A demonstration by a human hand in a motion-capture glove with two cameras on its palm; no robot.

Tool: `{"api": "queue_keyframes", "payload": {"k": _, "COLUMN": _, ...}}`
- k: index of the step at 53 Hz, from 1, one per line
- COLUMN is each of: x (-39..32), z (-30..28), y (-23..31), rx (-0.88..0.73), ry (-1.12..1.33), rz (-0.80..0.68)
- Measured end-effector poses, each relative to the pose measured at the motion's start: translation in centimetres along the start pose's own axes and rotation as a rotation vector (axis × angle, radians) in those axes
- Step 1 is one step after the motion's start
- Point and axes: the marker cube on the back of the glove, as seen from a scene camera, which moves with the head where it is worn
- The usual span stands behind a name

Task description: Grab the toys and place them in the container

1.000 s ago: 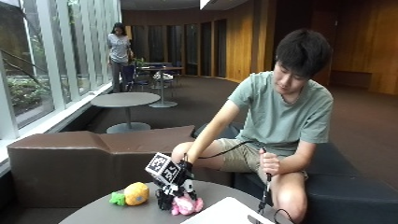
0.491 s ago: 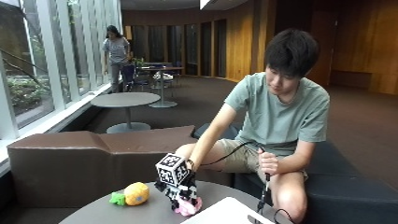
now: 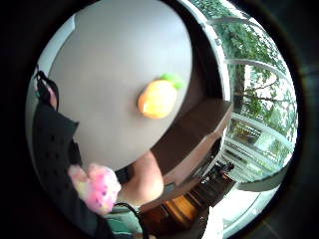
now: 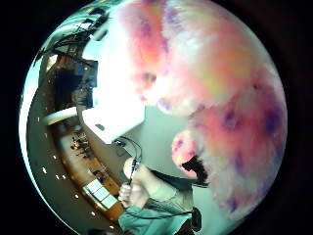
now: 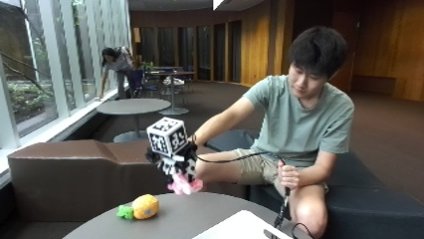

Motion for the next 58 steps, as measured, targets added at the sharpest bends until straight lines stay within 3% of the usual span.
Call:
{"api": "queue_keyframes", "payload": {"k": 13, "x": -5.7, "z": -17.7, "y": 0.7, "rx": 0.221, "ry": 0.07, "rz": -0.015}}
{"api": "queue_keyframes", "payload": {"k": 22, "x": -13.5, "z": -22.8, "y": 0.0, "rx": 0.312, "ry": 0.104, "rz": -0.094}}
{"api": "queue_keyframes", "payload": {"k": 31, "x": -21.0, "z": -23.1, "y": -1.4, "rx": 0.309, "ry": 0.105, "rz": -0.189}}
{"api": "queue_keyframes", "payload": {"k": 41, "x": -26.9, "z": -21.1, "y": -3.8, "rx": 0.328, "ry": 0.073, "rz": -0.183}}
{"api": "queue_keyframes", "payload": {"k": 48, "x": -28.4, "z": -17.1, "y": -5.6, "rx": 0.141, "ry": 0.136, "rz": -0.096}}
{"api": "queue_keyframes", "payload": {"k": 53, "x": -28.3, "z": -14.6, "y": -6.1, "rx": -0.038, "ry": 0.141, "rz": -0.119}}
{"api": "queue_keyframes", "payload": {"k": 58, "x": -27.3, "z": -14.2, "y": -6.1, "rx": -0.021, "ry": 0.112, "rz": -0.126}}
